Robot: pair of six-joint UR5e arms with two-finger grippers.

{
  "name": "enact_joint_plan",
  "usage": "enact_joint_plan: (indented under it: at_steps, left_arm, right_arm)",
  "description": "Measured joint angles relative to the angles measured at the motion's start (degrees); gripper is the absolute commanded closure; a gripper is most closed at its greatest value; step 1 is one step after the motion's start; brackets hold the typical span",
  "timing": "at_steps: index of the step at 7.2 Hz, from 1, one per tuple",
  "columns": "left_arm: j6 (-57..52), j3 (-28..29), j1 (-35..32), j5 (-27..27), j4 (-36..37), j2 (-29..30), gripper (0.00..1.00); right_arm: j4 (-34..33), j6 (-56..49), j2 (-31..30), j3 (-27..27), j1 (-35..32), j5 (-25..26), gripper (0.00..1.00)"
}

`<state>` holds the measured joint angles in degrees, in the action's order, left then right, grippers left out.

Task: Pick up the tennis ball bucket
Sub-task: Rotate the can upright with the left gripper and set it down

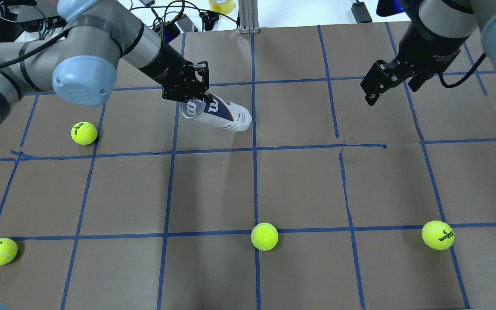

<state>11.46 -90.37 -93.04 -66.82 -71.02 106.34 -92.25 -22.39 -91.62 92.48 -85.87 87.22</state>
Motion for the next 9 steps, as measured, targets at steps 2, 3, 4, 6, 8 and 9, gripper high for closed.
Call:
enact_joint_plan:
  at_steps: [2, 3, 4, 6, 8, 9]
  left_arm:
    - [-0.7, 4.1, -3.9, -13.1, 0.3, 0.9, 1.00]
    - [-2.2, 5.2, -5.5, -18.2, 0.5, 1.4, 1.00]
    - [-3.2, 6.1, -6.7, -21.1, 0.8, 2.6, 1.00]
    - [-3.7, 9.3, -8.0, -23.0, -0.7, 6.1, 1.00]
    - [-3.7, 16.7, -8.7, -25.1, -10.7, 9.2, 1.00]
    - [-3.5, 19.8, -9.3, -25.9, -13.5, 10.6, 1.00]
  right_arm:
    - [0.0, 0.0, 0.0, 0.2, 0.0, 0.0, 0.00]
    - [0.0, 0.0, 0.0, 0.2, 0.0, 0.0, 0.00]
    - [0.0, -0.1, 0.0, 0.3, 0.0, 0.1, 0.00]
    - [0.0, 0.0, 0.0, 0.3, 0.0, -0.1, 0.00]
    - [0.0, 0.0, 0.0, 0.3, 0.0, 0.1, 0.00]
    - [0.0, 0.0, 0.0, 0.3, 0.0, 0.0, 0.00]
